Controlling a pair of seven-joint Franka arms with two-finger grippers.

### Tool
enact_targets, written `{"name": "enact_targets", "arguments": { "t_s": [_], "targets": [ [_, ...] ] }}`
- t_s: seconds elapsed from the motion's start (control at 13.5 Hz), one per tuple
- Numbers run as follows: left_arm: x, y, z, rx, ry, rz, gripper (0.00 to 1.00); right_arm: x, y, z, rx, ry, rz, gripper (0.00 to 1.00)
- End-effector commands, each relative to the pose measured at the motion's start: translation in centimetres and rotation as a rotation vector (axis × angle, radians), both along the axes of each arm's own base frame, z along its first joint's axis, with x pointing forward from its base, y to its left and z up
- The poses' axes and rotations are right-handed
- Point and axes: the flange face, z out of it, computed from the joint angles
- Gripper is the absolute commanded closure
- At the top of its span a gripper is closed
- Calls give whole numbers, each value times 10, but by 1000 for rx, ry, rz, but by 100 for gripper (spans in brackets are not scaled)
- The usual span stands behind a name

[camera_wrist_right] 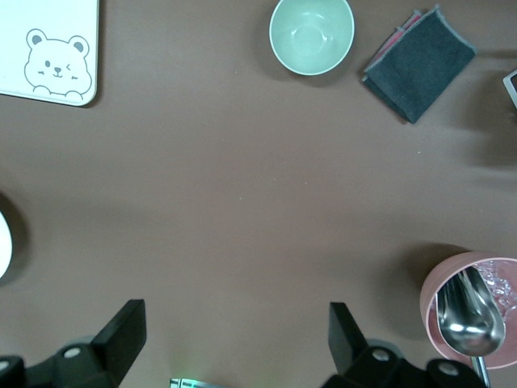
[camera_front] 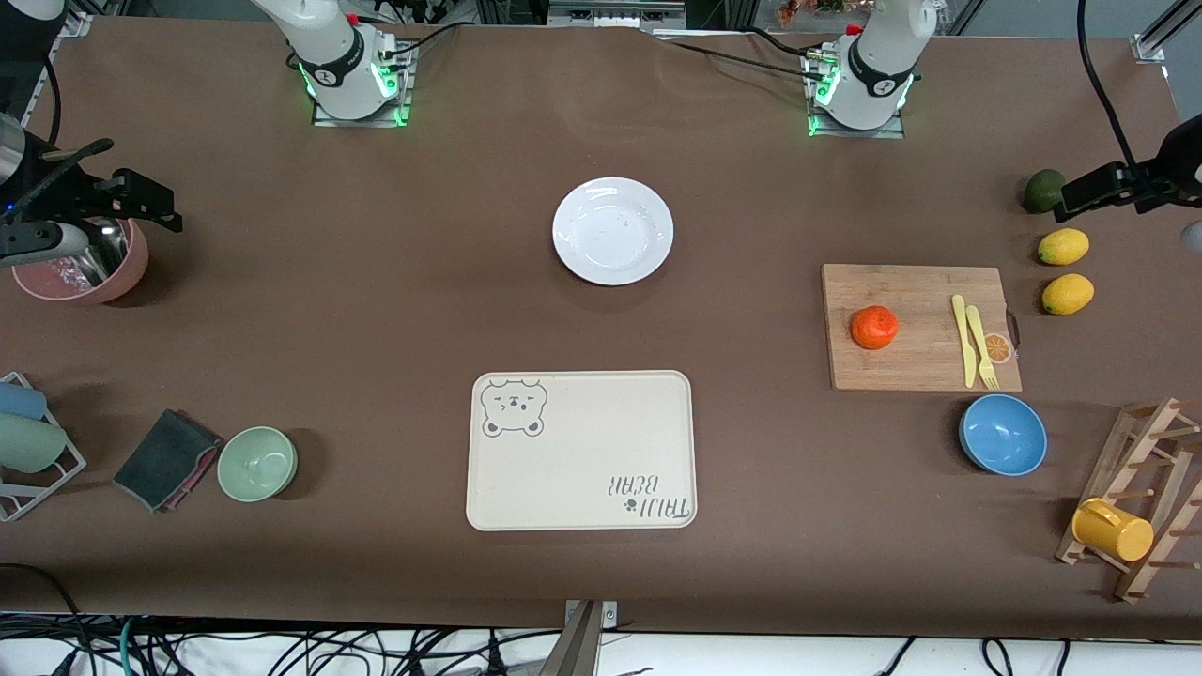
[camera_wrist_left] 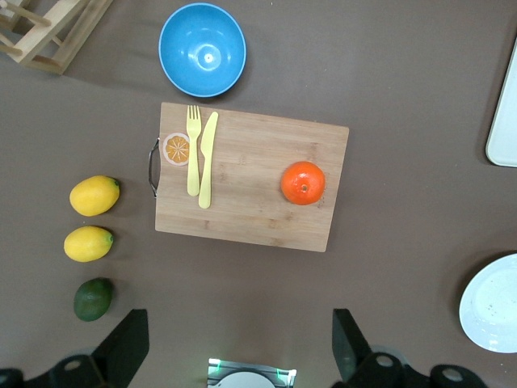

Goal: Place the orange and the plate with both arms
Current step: 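Reach the left gripper down to the orange on the cutting board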

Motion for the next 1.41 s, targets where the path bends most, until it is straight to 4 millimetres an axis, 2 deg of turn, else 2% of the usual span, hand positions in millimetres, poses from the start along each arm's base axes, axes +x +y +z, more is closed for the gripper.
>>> {"name": "enact_targets", "arguments": {
  "t_s": [0.0, 0.07, 0.22, 0.37, 0.52, 0.59, 1.04, 1.19, 1.33],
  "targets": [
    [2, -20, -52, -6, -59, -48, 0, 0, 0, 5, -9, 2, 7, 0],
    [-1, -23, -80, -6, -67, -51, 0, 0, 0, 5, -9, 4, 8, 0],
    [1, -30, -119, -5, -74, -64, 0, -3, -1, 5, -10, 19, 4, 0],
    [13, -31, -162, -14, -40, -67, 0, -3, -1, 4, -10, 20, 3, 0],
    [22, -33, -196, -22, 10, -71, 0, -2, -1, 4, -10, 22, 3, 0],
    [24, -46, -220, -20, 52, -97, 0, -2, -1, 4, -10, 22, 1, 0],
    [35, -61, -300, -37, 70, -93, 1, -2, -5, 3, -10, 24, -2, 0],
    [23, -65, -328, -76, 55, -51, 1, -2, -7, 2, -10, 27, -4, 0],
    [12, -64, -346, -78, 43, -42, 1, -2, -7, 2, -10, 25, -4, 0]
  ]
}}
